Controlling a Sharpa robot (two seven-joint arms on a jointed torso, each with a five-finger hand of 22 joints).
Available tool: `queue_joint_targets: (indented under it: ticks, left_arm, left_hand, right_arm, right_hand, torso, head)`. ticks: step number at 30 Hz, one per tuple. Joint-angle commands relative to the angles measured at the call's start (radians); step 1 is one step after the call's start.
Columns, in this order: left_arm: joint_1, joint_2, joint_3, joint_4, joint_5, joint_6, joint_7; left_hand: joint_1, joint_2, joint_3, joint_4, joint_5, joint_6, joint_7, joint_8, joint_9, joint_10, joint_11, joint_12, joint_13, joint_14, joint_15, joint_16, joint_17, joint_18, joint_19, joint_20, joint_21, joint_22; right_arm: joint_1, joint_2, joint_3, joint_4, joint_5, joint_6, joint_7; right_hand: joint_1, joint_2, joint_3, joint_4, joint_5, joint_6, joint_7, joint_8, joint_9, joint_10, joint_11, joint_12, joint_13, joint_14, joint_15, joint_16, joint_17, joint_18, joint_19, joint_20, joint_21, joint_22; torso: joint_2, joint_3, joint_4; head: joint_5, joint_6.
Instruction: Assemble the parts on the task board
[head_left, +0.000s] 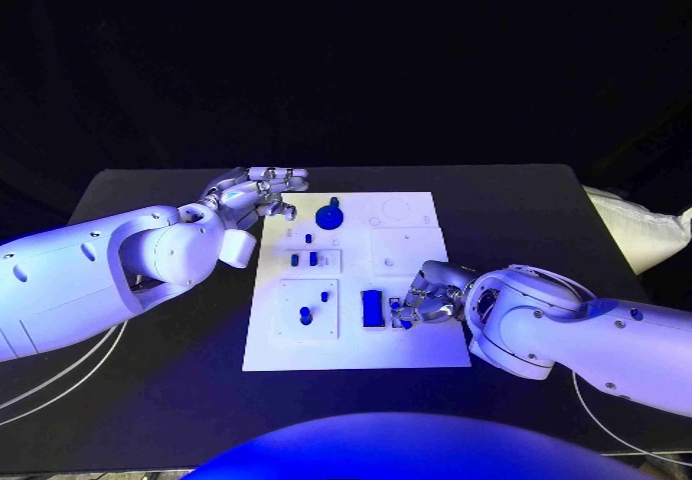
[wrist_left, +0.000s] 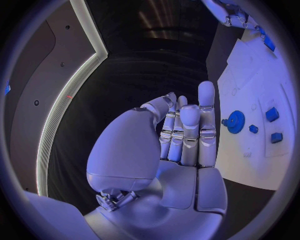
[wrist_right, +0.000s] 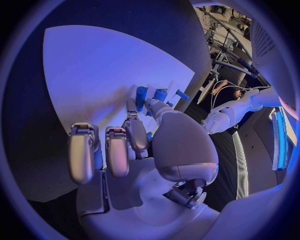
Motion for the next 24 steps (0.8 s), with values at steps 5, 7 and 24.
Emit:
queue_joint_targets:
  ticks: [5,7,24]
  left_arm:
    - [0.0,0.002,0.001,0.003,-0.003,0.02,0.002]
    - [0.0,0.002,0.001,0.003,-0.003,0.02,0.002]
    - [0.0,0.002,0.001,0.002,-0.003,0.023,-0.002]
  left_hand:
    - [0.007,0.003,-0.001,-0.007,0.004,-0.003,0.001,0.006,-0.001,-0.007,-0.003,0.007,0.001,-0.009,0.0,-0.003,-0.001,0.011,-0.004,0.001,-0.005,-0.001]
    - [0.007,0.003,-0.001,-0.007,0.004,-0.003,0.001,0.006,-0.001,-0.007,-0.003,0.007,0.001,-0.009,0.0,-0.003,-0.001,0.011,-0.004,0.001,-0.005,-0.001]
    - [0.006,0.003,-0.002,-0.007,0.004,-0.003,0.001,0.007,-0.001,-0.008,-0.003,0.007,0.001,-0.01,0.001,-0.004,-0.004,0.011,-0.005,0.001,-0.006,-0.001]
  right_arm:
    - [-0.001,0.008,0.0,-0.005,-0.013,0.013,0.001]
    - [-0.001,0.012,0.0,-0.006,-0.013,0.009,0.002]
    - [-0.001,0.012,0.0,0.002,-0.028,-0.001,0.005]
  right_hand:
    - [-0.028,0.002,-0.008,0.019,-0.016,0.008,-0.002,0.001,0.001,0.009,-0.002,0.004,0.045,0.085,-0.002,0.007,0.169,-0.011,0.036,-0.004,0.007,0.09]
    - [-0.036,0.004,-0.013,0.024,-0.025,0.009,-0.002,0.002,0.002,0.009,-0.001,0.003,0.045,0.085,-0.002,0.007,0.169,-0.011,0.036,-0.004,0.007,0.09]
    - [-0.11,0.015,-0.106,0.088,-0.076,0.015,-0.007,0.004,0.012,0.015,-0.004,0.007,0.053,0.086,-0.005,0.01,0.175,-0.013,0.038,-0.006,0.011,0.097]
  torso:
    - [0.001,0.0,0.0006]
    - [0.001,0.0,0.0007]
    - [0.0,0.0,-0.0002]
  head:
    - [0.0,0.0]
    - [0.0,0.0]
    - [0.001,0.0]
